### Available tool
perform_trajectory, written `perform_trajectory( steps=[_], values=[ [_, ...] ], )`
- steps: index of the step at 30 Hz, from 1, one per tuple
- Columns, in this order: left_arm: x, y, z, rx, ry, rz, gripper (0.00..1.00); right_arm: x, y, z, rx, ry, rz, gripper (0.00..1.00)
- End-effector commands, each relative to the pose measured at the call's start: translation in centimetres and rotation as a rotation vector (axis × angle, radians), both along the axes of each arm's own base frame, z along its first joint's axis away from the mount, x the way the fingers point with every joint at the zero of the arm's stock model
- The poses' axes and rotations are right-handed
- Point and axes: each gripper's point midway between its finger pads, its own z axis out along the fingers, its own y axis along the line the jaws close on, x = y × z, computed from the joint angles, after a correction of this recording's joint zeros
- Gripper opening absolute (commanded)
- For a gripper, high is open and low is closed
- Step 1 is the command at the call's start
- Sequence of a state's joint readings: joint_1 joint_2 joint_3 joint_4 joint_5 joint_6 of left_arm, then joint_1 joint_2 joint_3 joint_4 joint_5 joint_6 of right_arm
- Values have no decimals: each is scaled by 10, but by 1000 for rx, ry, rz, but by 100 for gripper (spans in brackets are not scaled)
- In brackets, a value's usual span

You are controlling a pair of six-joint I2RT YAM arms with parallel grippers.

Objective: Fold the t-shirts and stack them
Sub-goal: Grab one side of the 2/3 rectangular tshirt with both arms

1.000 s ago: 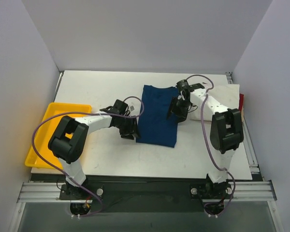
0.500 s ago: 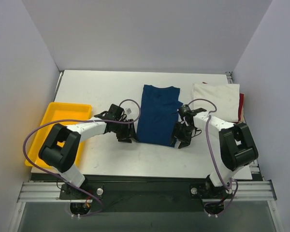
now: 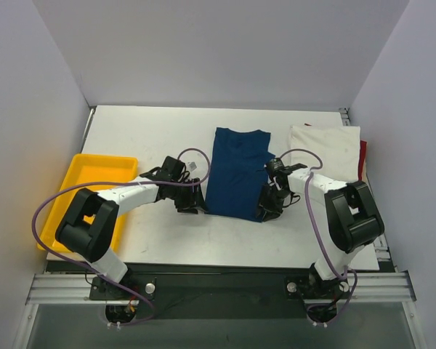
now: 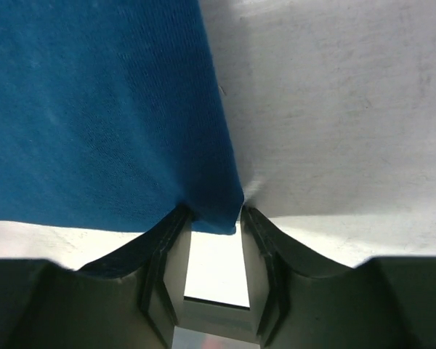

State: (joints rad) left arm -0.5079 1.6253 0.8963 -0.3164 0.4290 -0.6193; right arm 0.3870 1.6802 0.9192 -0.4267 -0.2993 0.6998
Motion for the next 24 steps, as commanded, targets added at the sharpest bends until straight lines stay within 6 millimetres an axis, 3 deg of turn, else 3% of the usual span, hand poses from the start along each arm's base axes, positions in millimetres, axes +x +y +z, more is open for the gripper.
perform_trajectory(
  steps=[1, 5, 8, 17, 24],
  values=[
    [16, -8, 11, -16, -55, 5, 57, -13, -6, -9, -39, 60, 11, 32],
    [19, -11, 7, -9, -46, 4, 55, -15, -7, -8, -43, 68, 15, 14],
    [21, -13, 2, -2, -36, -1, 54, -15, -7, -8, -45, 72, 21, 7],
    [35, -17, -9, 50, -39, -8, 49, -12, -5, -6, -40, 73, 28, 6],
    [24, -10, -21, 113, 13, -7, 43, -11, -5, -3, -43, 68, 33, 5]
  ],
)
